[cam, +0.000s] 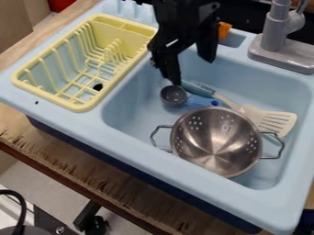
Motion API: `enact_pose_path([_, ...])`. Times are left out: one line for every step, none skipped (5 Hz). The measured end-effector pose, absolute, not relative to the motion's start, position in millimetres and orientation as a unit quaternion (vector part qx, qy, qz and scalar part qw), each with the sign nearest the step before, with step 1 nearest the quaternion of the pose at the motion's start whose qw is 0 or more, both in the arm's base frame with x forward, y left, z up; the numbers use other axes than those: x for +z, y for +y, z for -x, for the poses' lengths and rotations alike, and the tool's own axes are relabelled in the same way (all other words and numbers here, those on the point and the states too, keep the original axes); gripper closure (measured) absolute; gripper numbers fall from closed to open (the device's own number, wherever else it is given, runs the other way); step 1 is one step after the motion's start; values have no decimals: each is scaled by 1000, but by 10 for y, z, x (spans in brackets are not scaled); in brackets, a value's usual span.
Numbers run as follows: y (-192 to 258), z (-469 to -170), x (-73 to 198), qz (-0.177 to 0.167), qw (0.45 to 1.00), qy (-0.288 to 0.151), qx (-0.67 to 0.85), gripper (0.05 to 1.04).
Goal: Put the blue spoon in the silver pot
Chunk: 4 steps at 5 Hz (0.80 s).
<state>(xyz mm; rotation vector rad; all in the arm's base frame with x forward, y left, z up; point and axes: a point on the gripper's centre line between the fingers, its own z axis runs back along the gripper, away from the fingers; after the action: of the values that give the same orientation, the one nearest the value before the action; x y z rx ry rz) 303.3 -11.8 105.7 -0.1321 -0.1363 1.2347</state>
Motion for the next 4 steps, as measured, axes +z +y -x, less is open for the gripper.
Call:
enact_pose_path([-159,-3009,971,55,811,-62,579,87])
enact_pose_path([-191,-3010,829,49,801,-49,594,87])
enact_pose_path([-214,-2976,747,51,800,-53,596,87])
enact_pose_path([-220,-2984,650,38,797,-52,601,87])
